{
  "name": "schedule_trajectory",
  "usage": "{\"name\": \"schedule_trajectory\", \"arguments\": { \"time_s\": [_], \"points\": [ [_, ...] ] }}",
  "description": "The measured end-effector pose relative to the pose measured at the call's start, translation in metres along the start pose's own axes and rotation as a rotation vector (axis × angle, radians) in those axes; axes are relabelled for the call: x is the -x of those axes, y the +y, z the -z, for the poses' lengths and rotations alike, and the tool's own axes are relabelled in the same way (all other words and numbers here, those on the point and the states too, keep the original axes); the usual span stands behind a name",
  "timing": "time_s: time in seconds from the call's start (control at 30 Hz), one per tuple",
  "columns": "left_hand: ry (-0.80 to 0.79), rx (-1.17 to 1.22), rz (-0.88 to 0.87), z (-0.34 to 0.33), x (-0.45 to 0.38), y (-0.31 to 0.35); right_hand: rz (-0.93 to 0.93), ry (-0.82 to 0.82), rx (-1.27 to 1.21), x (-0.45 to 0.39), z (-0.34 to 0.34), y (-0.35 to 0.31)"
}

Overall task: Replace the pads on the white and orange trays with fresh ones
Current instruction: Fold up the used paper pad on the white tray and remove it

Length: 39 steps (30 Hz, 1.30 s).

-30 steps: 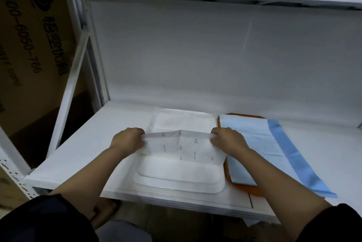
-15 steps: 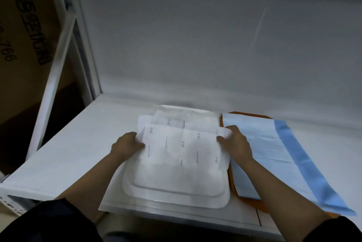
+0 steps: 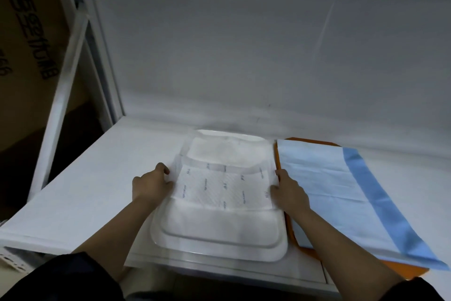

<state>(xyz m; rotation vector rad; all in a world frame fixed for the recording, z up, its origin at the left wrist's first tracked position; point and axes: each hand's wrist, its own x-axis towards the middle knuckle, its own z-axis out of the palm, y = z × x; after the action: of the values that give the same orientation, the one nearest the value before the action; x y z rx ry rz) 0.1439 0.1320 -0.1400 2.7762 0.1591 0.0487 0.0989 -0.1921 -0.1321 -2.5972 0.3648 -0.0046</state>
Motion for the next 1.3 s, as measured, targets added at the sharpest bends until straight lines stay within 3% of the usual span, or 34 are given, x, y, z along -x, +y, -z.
{"name": "schedule_trajectory", "arguments": {
  "time_s": [0.2, 0.3, 0.43, 0.53, 0.7, 1.1, 1.2, 1.3],
  "points": [
    [0.001, -0.093, -0.024, 0.002, 0.009, -0.005, 0.025, 0.018, 0.173, 0.012, -0.002, 0.004],
    [0.057, -0.241, -0.056, 0.001, 0.016, 0.0, 0.047, 0.106, 0.344, 0.018, -0.002, -0.001],
    [0.055, -0.325, -0.294, -0.013, 0.02, 0.019, 0.327, 0.308, 0.492, 0.015, -0.019, -0.018],
    [-0.091, -0.271, -0.443, -0.035, 0.024, 0.046, 0.548, 0.121, 0.419, 0.018, -0.043, -0.04],
    [-0.231, -0.199, -0.51, -0.071, 0.033, 0.066, 0.521, -0.185, 0.25, 0.018, -0.077, -0.045],
    [-0.308, -0.259, -0.271, -0.049, 0.029, 0.039, 0.24, -0.274, 0.438, 0.012, -0.062, -0.02],
    [-0.291, -0.271, -0.309, -0.037, 0.036, 0.048, 0.289, -0.245, 0.505, 0.019, -0.045, -0.027],
    [-0.332, -0.264, -0.391, -0.026, 0.047, 0.056, 0.452, -0.219, 0.583, 0.029, -0.031, -0.032]
  ]
}}
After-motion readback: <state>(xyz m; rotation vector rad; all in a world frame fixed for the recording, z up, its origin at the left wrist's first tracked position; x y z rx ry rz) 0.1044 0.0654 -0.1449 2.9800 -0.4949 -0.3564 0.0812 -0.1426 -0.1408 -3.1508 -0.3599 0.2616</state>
